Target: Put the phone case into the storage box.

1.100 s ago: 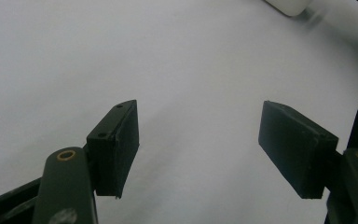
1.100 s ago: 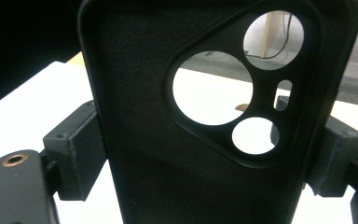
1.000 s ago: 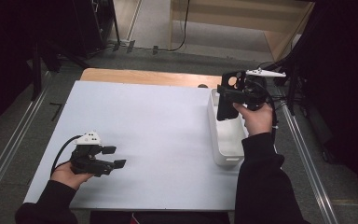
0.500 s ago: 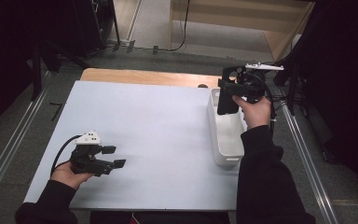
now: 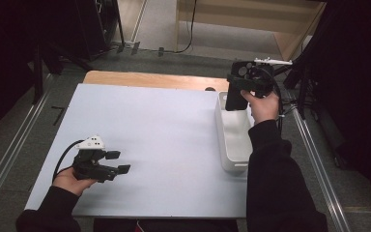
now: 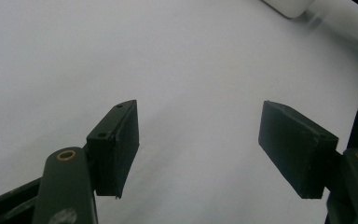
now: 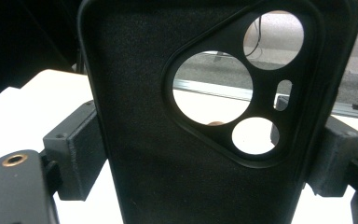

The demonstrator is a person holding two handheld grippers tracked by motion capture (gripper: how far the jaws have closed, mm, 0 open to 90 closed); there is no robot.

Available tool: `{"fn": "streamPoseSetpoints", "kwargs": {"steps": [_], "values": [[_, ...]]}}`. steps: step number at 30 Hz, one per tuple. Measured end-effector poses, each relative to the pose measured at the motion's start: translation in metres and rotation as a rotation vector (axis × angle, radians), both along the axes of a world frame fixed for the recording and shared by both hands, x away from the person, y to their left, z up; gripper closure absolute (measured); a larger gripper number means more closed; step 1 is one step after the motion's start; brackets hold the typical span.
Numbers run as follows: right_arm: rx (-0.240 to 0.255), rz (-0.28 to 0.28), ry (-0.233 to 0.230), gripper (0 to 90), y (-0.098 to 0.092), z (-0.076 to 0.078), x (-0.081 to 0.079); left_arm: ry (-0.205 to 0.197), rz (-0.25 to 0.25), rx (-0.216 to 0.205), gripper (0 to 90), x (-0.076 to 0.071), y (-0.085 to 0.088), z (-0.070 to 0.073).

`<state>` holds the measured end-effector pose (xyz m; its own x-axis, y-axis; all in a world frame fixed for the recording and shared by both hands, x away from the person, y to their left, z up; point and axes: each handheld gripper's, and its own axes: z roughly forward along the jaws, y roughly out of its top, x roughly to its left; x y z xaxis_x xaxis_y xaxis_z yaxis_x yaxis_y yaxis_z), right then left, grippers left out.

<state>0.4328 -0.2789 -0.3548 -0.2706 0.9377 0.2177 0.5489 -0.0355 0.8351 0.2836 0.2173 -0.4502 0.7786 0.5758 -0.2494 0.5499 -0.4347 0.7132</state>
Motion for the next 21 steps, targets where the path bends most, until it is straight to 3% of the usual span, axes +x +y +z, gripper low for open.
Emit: {"fn": "streamPoseSetpoints", "kwargs": {"steps": [6,10,17,21], "values": [[-0.004,-0.008,-0.013,12.8,0.003,-0.002,0.010,-0.006,-0.006,0.001,28.7,0.000,0.001,0.001],[-0.035,-0.026,-0.018,12.8,0.006,-0.003,0.017,-0.001,-0.005,0.002,28.7,0.000,0.000,0.001],[-0.007,-0.075,-0.022,12.8,0.005,-0.005,0.028,-0.002,-0.007,0.005,28.7,0.000,0.000,0.000],[-0.028,-0.101,-0.027,12.8,0.005,-0.008,0.033,-0.007,-0.011,0.003,28.7,0.000,-0.001,0.001]]}}
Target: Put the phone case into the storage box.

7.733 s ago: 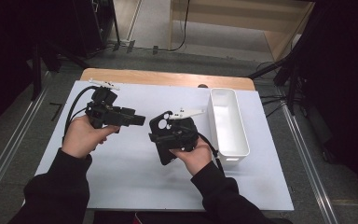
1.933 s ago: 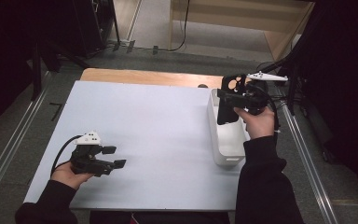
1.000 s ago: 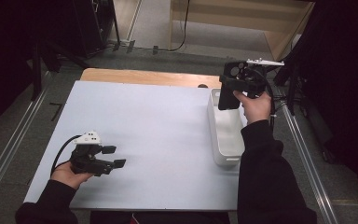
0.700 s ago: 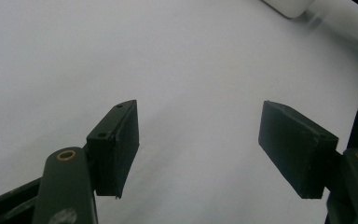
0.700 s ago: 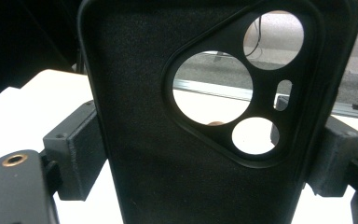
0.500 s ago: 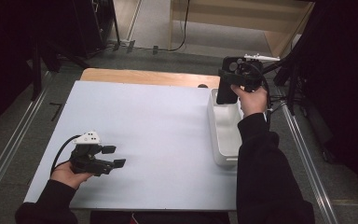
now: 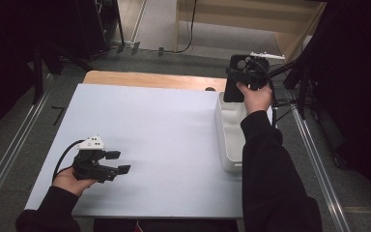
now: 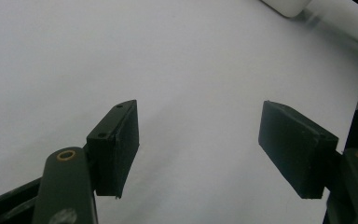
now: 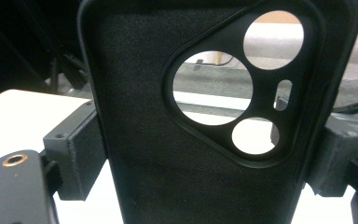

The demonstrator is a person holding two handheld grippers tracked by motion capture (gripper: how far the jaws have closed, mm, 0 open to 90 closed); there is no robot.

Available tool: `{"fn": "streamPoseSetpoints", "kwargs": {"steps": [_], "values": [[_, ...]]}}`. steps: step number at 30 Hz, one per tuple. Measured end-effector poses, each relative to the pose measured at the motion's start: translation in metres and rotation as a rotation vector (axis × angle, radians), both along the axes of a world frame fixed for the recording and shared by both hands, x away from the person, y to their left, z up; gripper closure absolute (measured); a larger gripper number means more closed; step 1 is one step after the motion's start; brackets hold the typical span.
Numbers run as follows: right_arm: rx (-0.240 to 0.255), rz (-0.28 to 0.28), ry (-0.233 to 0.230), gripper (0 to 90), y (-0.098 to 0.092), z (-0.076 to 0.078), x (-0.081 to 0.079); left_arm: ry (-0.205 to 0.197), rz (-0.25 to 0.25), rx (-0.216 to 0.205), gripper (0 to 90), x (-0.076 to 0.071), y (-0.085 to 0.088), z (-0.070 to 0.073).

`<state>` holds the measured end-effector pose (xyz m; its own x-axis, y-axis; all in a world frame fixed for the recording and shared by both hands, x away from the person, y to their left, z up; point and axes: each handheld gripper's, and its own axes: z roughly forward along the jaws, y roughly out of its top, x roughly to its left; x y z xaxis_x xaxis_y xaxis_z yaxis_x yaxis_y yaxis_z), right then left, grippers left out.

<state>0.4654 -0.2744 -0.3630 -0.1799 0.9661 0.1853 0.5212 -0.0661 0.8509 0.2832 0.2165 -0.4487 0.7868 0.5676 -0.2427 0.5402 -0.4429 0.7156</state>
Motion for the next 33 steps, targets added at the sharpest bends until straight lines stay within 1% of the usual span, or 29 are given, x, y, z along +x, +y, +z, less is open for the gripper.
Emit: {"fn": "streamPoseSetpoints", "kwargs": {"steps": [1,5,7,9,10,11,13,16,20,25,29,30,33], "values": [[0.010,-0.004,0.006,12.8,-0.001,-0.001,0.001,0.000,0.004,-0.003,28.7,0.000,0.000,0.000],[0.007,-0.021,0.008,12.8,-0.001,-0.004,0.003,0.003,0.004,0.003,28.7,0.000,0.000,-0.001],[0.007,-0.023,0.006,12.8,-0.001,-0.006,0.005,0.005,0.005,-0.001,28.7,0.000,0.000,0.000],[0.017,-0.021,0.008,12.8,-0.001,-0.007,0.006,0.004,0.005,0.000,28.7,0.000,0.000,-0.001],[0.015,-0.021,0.010,12.7,0.000,-0.009,0.007,0.003,0.003,0.004,28.7,0.000,0.000,-0.001],[0.002,-0.019,0.010,12.7,0.002,-0.010,0.008,0.004,0.005,0.001,28.7,0.000,0.000,-0.001],[-0.002,-0.024,0.008,12.7,0.003,-0.012,0.009,0.005,0.005,-0.001,28.7,0.000,0.000,0.000],[-0.001,-0.027,0.004,12.7,0.004,-0.013,0.010,0.002,0.003,0.000,28.7,0.001,0.001,0.000],[0.001,-0.027,0.010,12.7,0.005,-0.016,0.012,0.002,0.002,0.003,28.7,0.001,0.001,-0.001],[-0.010,-0.026,0.024,12.7,0.006,-0.022,0.014,0.004,0.005,0.003,28.7,0.001,0.001,-0.001],[-0.006,-0.020,0.025,12.7,0.007,-0.025,0.014,0.006,0.008,0.003,28.7,0.001,0.001,-0.001],[-0.016,-0.019,0.021,12.7,0.008,-0.027,0.014,0.004,0.007,0.004,28.7,0.001,0.001,-0.001],[-0.015,-0.024,0.024,12.7,0.007,-0.030,0.014,0.006,0.010,0.003,28.7,0.001,0.001,-0.002]]}}
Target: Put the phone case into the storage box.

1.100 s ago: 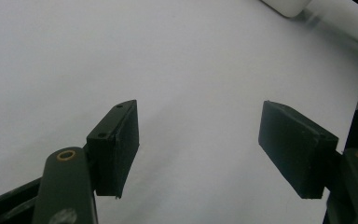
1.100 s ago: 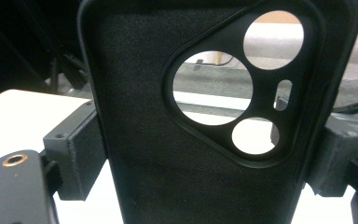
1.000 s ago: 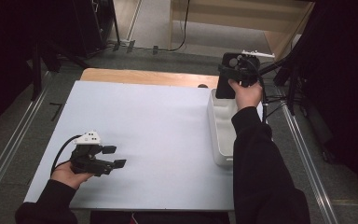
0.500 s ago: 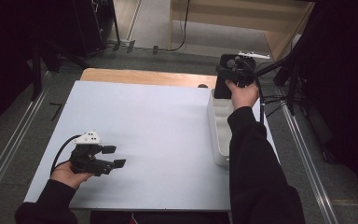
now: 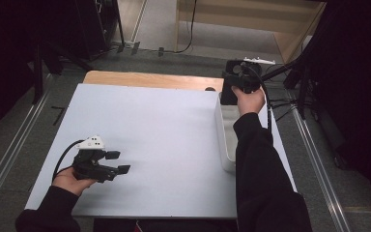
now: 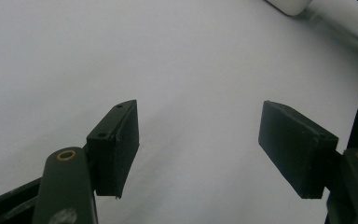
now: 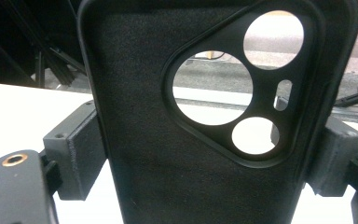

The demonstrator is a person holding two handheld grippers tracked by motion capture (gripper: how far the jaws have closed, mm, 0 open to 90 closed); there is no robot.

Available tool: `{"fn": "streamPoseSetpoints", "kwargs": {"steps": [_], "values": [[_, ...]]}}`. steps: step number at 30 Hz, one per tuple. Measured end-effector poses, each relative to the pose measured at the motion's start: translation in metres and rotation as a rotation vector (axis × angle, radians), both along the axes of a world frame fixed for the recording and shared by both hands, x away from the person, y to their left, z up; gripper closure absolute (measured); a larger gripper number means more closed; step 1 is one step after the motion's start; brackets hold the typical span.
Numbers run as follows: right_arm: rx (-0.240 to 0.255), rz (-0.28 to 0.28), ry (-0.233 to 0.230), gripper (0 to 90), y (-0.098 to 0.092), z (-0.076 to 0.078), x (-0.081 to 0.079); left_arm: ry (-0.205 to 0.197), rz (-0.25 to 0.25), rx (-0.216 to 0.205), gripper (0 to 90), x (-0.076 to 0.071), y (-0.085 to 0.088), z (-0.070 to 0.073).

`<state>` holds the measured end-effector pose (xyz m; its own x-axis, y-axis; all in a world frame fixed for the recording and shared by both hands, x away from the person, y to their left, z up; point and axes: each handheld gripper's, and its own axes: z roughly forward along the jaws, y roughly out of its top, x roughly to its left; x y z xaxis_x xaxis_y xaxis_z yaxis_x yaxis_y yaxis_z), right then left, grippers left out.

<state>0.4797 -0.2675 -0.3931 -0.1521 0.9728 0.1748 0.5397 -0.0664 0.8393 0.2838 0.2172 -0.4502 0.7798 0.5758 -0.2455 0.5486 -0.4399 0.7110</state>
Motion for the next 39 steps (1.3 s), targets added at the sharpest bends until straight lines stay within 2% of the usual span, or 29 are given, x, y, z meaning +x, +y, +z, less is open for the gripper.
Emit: {"fn": "streamPoseSetpoints", "kwargs": {"steps": [8,19,30,39], "values": [[0.010,0.000,0.013,12.7,0.000,-0.010,0.001,-0.001,-0.003,0.004,28.7,0.000,0.000,0.000],[-0.005,0.000,0.035,12.6,0.004,-0.022,0.003,-0.001,-0.005,0.005,28.7,0.000,0.000,0.000],[0.009,-0.018,0.054,12.6,0.001,-0.035,0.002,0.001,-0.009,0.007,28.7,0.000,0.000,-0.001],[-0.022,-0.017,0.054,12.1,0.006,-0.039,0.003,0.002,-0.010,0.009,28.7,0.000,0.000,-0.001]]}}
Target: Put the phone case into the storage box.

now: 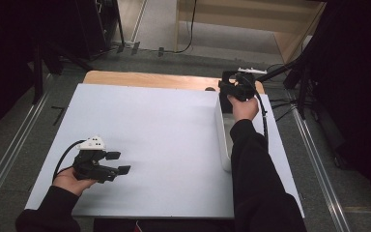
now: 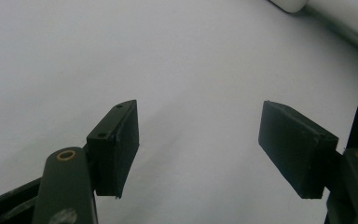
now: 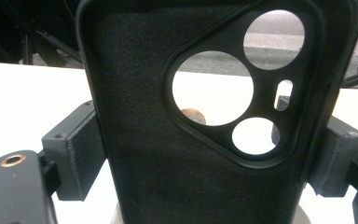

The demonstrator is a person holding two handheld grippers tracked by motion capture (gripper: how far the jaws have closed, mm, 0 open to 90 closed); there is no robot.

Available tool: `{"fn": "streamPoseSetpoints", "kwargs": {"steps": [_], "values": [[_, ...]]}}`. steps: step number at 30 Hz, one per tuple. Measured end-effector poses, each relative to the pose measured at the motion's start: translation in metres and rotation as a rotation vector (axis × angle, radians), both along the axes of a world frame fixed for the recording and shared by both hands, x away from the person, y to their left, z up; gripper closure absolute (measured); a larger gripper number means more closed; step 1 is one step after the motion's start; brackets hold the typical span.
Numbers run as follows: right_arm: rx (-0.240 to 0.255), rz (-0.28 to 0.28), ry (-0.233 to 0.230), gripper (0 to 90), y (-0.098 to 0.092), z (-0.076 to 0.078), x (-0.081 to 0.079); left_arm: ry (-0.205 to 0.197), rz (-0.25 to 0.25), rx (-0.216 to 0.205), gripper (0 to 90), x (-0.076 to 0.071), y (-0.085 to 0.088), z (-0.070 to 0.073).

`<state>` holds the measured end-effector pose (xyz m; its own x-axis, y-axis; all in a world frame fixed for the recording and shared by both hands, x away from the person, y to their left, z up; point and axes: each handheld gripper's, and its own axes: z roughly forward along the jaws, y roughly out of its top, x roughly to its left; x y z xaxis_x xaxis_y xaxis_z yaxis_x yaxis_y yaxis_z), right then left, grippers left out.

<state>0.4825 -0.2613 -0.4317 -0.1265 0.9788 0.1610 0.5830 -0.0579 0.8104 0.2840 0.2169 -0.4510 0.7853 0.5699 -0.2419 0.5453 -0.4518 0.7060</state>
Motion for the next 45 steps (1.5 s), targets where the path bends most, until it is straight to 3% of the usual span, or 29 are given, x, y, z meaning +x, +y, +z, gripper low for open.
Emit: {"fn": "streamPoseSetpoints", "kwargs": {"steps": [7,12,19,28,45], "values": [[0.016,-0.010,0.004,11.7,-0.004,-0.005,-0.001,0.002,0.000,-0.002,28.7,0.000,0.000,0.000],[-0.027,-0.009,0.029,11.6,0.000,-0.007,0.001,0.001,-0.003,0.000,28.7,0.000,-0.001,0.000],[-0.003,-0.002,0.059,11.1,-0.001,-0.010,0.002,0.000,-0.008,0.004,28.7,0.000,-0.001,0.000],[0.013,0.011,0.089,0.5,-0.001,-0.011,0.006,0.001,-0.009,0.004,28.7,0.000,-0.001,-0.001],[-0.018,0.029,0.090,0.5,0.001,-0.007,0.007,0.008,-0.010,0.005,28.7,0.001,-0.002,-0.001]]}}
